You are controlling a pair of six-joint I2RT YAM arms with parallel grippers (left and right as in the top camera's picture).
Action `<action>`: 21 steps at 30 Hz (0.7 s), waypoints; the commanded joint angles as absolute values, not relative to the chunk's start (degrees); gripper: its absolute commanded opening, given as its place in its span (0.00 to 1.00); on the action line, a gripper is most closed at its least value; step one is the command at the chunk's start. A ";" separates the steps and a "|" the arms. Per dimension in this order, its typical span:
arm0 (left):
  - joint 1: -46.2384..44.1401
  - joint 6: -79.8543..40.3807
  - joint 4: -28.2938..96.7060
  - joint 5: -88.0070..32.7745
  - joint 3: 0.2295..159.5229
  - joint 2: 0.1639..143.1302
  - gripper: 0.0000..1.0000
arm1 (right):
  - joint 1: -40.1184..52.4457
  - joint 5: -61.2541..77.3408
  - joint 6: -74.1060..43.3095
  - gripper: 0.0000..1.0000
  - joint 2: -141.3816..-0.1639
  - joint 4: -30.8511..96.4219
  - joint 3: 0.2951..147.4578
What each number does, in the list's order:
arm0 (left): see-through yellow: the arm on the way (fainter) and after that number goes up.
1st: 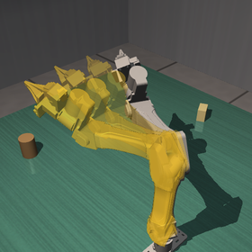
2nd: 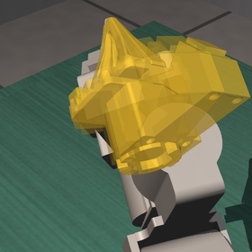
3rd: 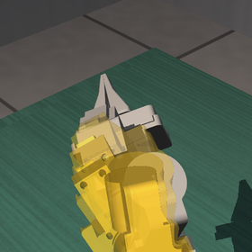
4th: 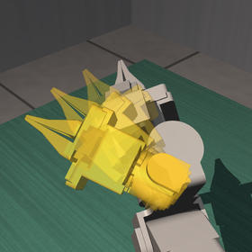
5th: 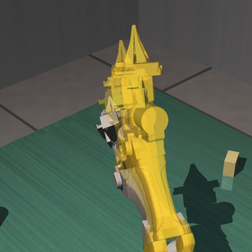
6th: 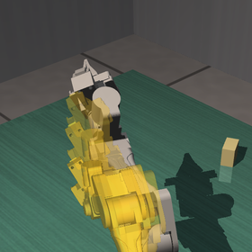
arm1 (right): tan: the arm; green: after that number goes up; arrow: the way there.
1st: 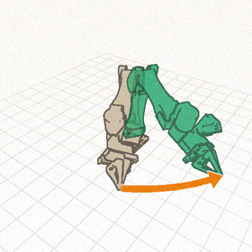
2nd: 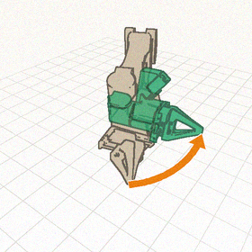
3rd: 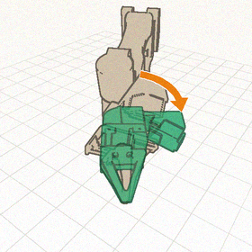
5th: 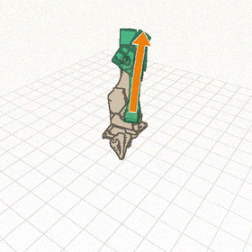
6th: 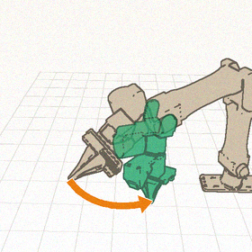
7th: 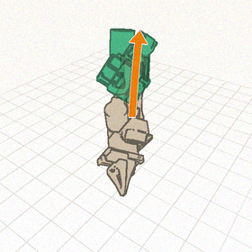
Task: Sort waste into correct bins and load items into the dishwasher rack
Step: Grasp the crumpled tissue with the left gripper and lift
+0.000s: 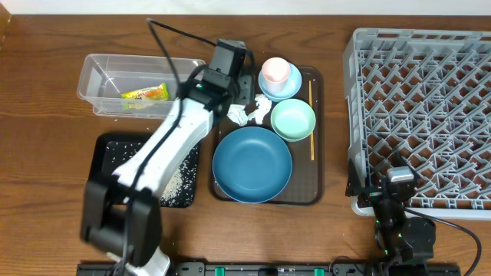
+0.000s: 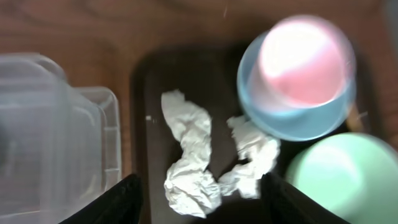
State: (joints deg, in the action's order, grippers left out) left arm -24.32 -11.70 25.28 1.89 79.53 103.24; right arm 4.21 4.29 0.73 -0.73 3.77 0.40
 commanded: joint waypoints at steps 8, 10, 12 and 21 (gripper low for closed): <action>-24.23 -7.29 20.91 2.00 79.75 115.83 0.63 | 4.80 4.54 1.50 0.99 -0.60 3.97 0.32; -24.23 -7.29 20.23 2.59 79.77 117.03 0.63 | 4.80 4.54 1.50 0.99 -0.60 3.97 0.32; -24.23 -7.31 19.75 4.12 79.77 118.13 0.63 | 4.80 4.54 1.50 0.99 -0.60 3.97 0.32; -24.18 -7.35 19.14 5.85 79.75 120.66 0.43 | 4.80 4.54 1.50 0.99 -0.60 3.97 0.32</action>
State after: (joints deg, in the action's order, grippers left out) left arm -24.32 -8.49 19.25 4.51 79.50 119.81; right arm 4.21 4.32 0.73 -0.73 3.77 0.40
